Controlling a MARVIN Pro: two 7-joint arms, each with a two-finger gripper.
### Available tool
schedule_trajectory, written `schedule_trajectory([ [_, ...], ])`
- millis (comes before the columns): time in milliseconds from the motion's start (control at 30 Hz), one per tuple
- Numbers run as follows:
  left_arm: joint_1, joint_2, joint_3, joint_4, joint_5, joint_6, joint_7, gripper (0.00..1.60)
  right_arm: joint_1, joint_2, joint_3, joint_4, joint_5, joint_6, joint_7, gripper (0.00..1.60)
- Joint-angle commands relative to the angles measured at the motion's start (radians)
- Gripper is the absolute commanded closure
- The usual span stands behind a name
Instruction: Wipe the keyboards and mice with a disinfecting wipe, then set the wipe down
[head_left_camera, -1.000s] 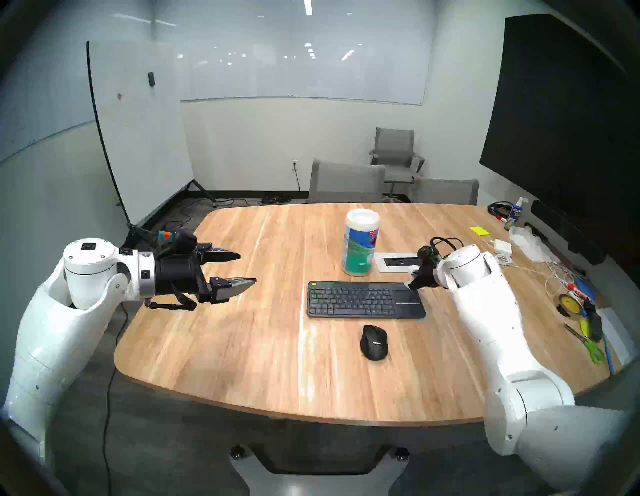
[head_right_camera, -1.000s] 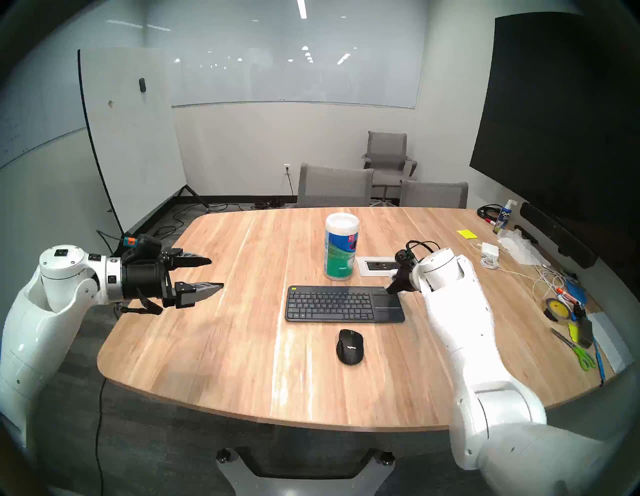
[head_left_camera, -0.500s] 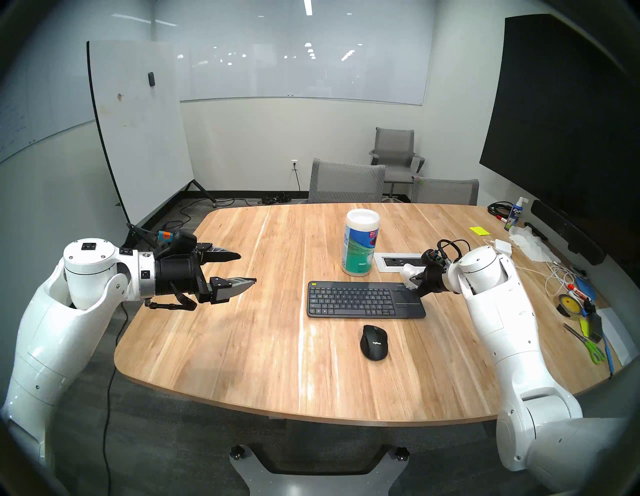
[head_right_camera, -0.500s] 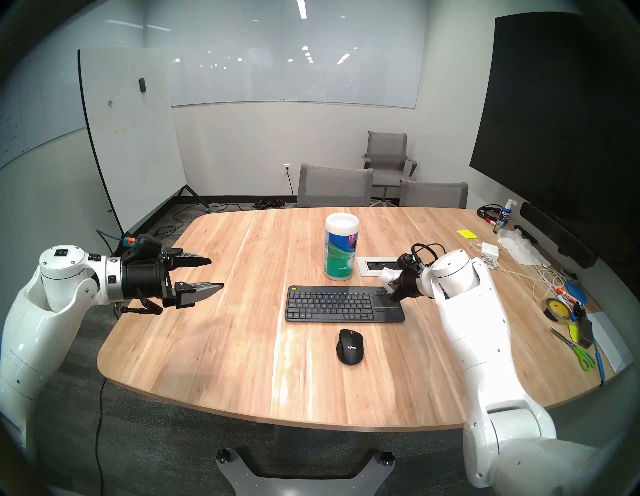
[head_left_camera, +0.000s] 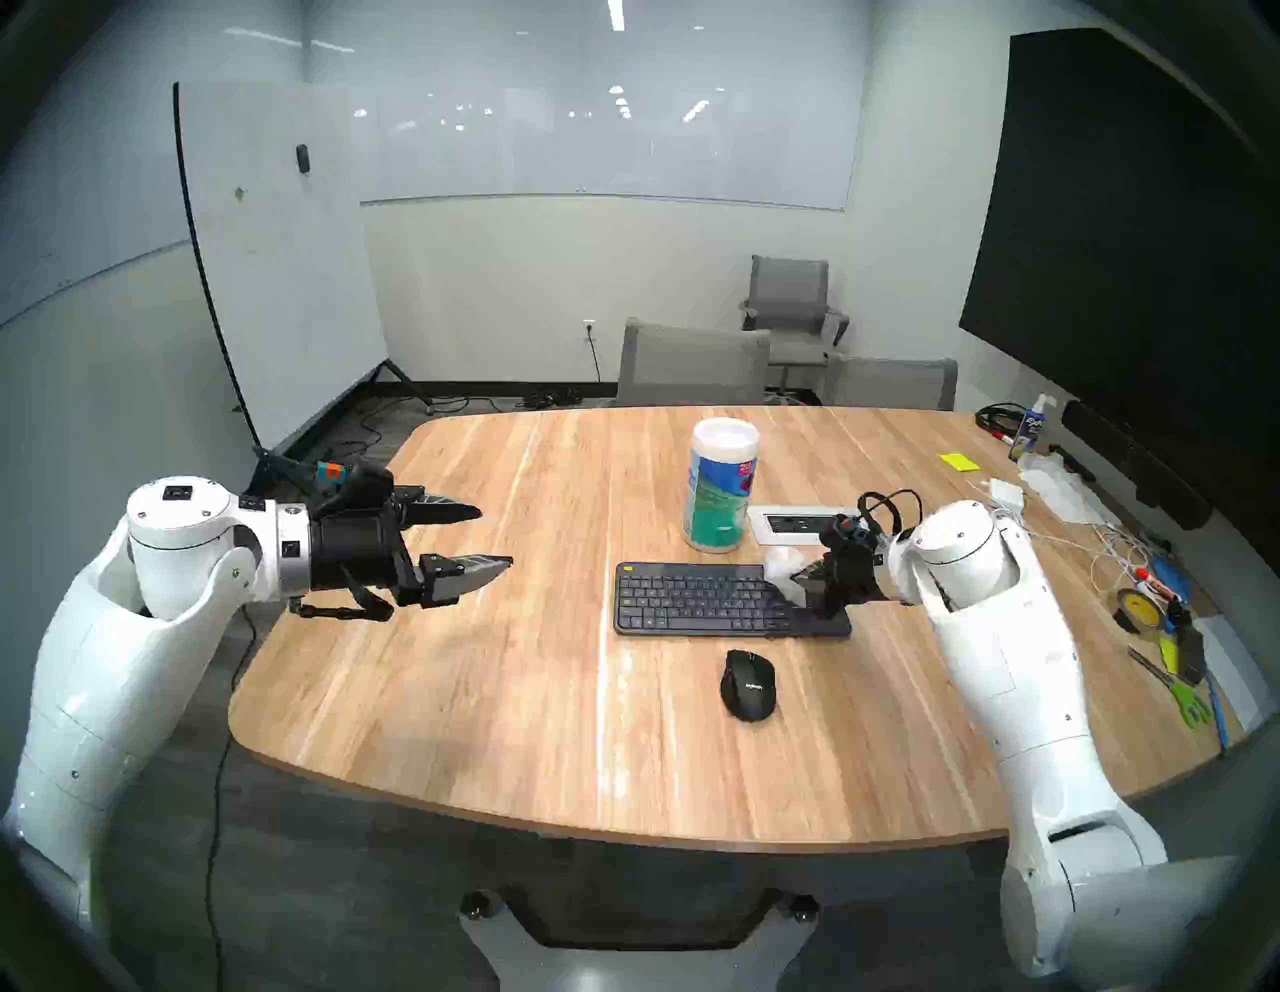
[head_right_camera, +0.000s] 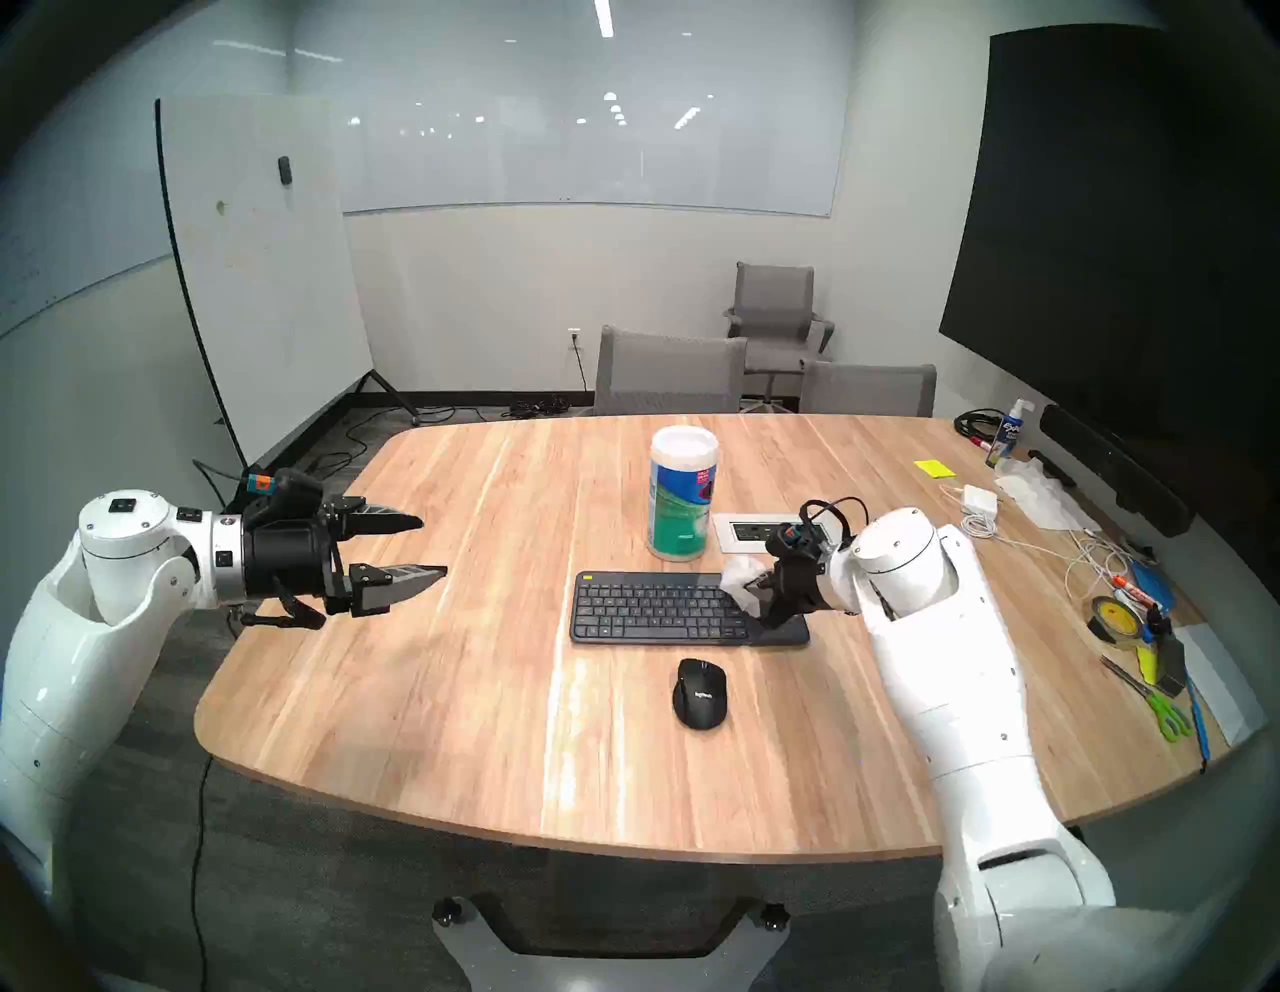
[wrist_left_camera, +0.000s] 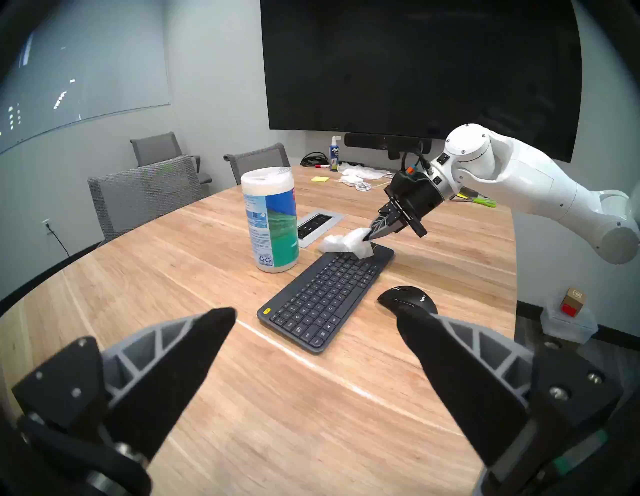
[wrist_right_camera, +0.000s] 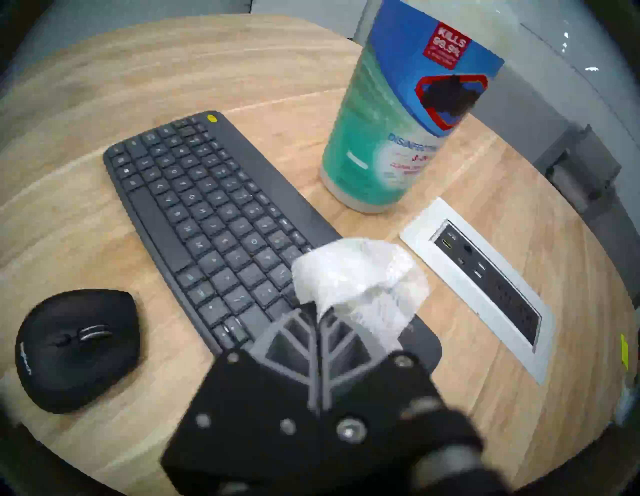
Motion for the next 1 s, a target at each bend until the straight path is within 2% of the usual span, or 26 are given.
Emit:
schedule_trajectory([
  [0, -0.007, -0.002, -0.008, -0.006, -0.006, -0.002, 0.000, 0.00, -0.044, -0.032, -0.024, -0.123, 0.008, 0.017, 0.012, 1.60],
  [400, -0.007, -0.002, -0.009, -0.007, -0.007, -0.001, 0.000, 0.00, -0.104, -0.102, -0.101, -0.263, -0.037, 0.109, -0.041, 1.60],
  [467, -0.007, -0.002, -0.009, -0.007, -0.007, -0.001, 0.000, 0.00, -0.125, -0.113, -0.113, -0.308, -0.055, 0.141, -0.058, 1.60],
  [500, -0.007, -0.002, -0.009, -0.007, -0.007, -0.001, 0.000, 0.00, -0.115, -0.122, -0.123, -0.294, -0.057, 0.144, -0.062, 1.60],
  [533, -0.006, -0.003, -0.009, -0.007, -0.007, -0.001, 0.000, 0.00, -0.138, -0.124, -0.126, -0.339, -0.071, 0.168, -0.075, 1.60],
  [567, -0.006, -0.003, -0.009, -0.007, -0.007, -0.001, 0.000, 0.00, -0.127, -0.132, -0.134, -0.323, -0.073, 0.170, -0.077, 1.60],
  [733, -0.006, -0.003, -0.010, -0.007, -0.008, -0.001, 0.000, 0.00, -0.167, -0.150, -0.158, -0.405, -0.117, 0.246, -0.116, 1.60],
  [967, -0.005, -0.003, -0.011, -0.008, -0.009, -0.001, 0.001, 0.00, -0.175, -0.171, -0.186, -0.435, -0.149, 0.302, -0.141, 1.60],
])
